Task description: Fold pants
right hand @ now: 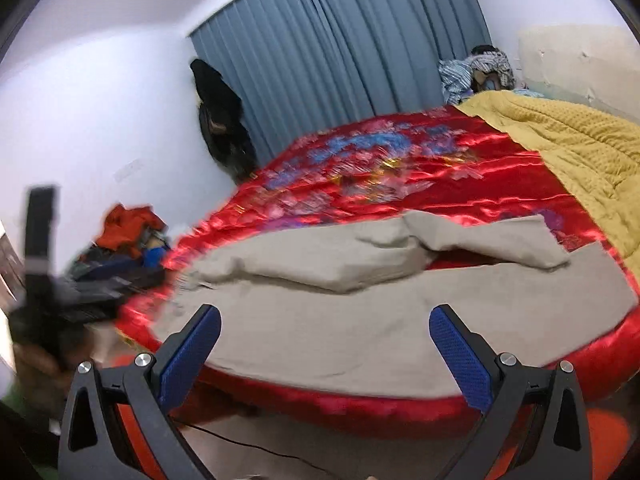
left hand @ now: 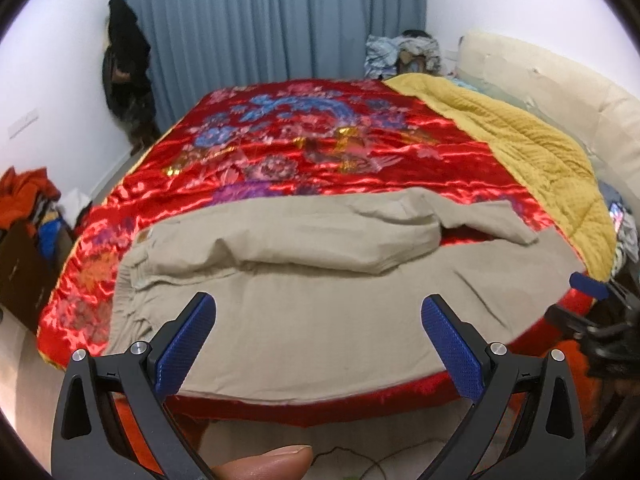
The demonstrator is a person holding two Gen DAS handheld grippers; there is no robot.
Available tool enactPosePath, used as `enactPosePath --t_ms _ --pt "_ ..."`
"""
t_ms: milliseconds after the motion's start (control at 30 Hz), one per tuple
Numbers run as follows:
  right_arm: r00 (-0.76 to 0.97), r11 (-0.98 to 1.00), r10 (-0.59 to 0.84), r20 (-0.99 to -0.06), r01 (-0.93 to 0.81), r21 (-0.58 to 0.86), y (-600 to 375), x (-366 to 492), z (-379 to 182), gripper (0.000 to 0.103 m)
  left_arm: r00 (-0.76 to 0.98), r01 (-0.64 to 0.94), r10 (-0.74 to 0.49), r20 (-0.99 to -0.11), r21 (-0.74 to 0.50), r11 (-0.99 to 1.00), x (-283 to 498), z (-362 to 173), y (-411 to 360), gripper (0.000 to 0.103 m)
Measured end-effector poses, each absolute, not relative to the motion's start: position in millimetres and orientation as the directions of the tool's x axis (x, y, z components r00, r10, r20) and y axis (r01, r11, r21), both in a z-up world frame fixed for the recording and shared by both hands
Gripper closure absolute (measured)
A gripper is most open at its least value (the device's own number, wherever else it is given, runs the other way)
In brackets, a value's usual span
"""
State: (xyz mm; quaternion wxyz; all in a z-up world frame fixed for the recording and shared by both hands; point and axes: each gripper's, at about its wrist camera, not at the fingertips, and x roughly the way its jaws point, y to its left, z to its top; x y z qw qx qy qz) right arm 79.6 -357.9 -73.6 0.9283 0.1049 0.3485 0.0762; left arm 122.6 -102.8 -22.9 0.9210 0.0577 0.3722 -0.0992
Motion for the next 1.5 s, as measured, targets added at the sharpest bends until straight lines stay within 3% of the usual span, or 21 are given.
enactPosePath --t_ms 67,233,300,367,500,533,633,767,1033,1200,1333,1500 --pt "0.685 0.987 0.154 -0.712 -0.068 0.149 -380 104 -98 0.000 0.678 0.223 -0.129 -0.724 0.034 0.974 130 -34 -101 0.000" --pt "0.629 0.996 0.071 -0.774 -0.002 0.089 -470 162 -139 0.002 0.630 0.201 -0.063 -0.774 0.084 0.976 141 -60 -96 0.000" --pt "0.577 1.000 0.016 -0.816 0.007 0.025 -501 195 -158 0.014 0.614 0.183 -0.043 -0.788 0.089 0.979 143 -67 -93 0.000" --pt "0.525 0.999 -0.012 -0.851 -0.028 -0.032 -518 226 -176 0.036 0.605 0.167 -0.026 -0.796 0.095 0.981 144 -71 -91 0.000" --pt "0.472 0.980 -0.079 -0.878 -0.125 -0.156 -523 271 -205 0.037 0.601 0.145 0.006 -0.799 0.117 0.983 142 -73 -87 0.000" --pt "0.463 0.974 -0.099 -0.881 -0.136 -0.181 -522 279 -209 0.041 0.601 0.142 0.010 -0.799 0.119 0.983 142 -72 -87 0.000" --pt "0.428 0.976 -0.077 -0.900 -0.153 -0.157 -524 295 -211 0.072 0.607 0.135 0.017 -0.795 0.124 0.983 140 -71 -83 0.000" --pt "0.446 0.965 -0.122 -0.887 -0.155 -0.211 -518 291 -193 0.082 0.591 0.143 0.005 -0.807 0.111 0.983 140 -77 -81 0.000" --pt "0.447 0.973 -0.107 -0.888 -0.135 -0.185 -523 312 -143 0.087 0.602 0.111 0.003 -0.798 0.087 0.990 153 -72 -70 0.000" --pt "0.485 0.990 0.057 -0.872 0.085 0.112 -566 371 -54 0.087 0.613 0.091 0.013 -0.790 0.087 0.992 156 -69 -70 0.000" --pt "0.554 0.991 0.040 -0.831 -0.125 -0.036 -514 358 0 0.087 0.604 0.091 0.022 -0.796 0.097 0.991 155 -81 -71 0.000" --pt "0.456 0.909 0.140 -0.879 -0.410 -0.068 -441 234 -43 0.087 0.513 0.099 -0.039 -0.857 0.014 0.995 171 -112 -60 0.001"
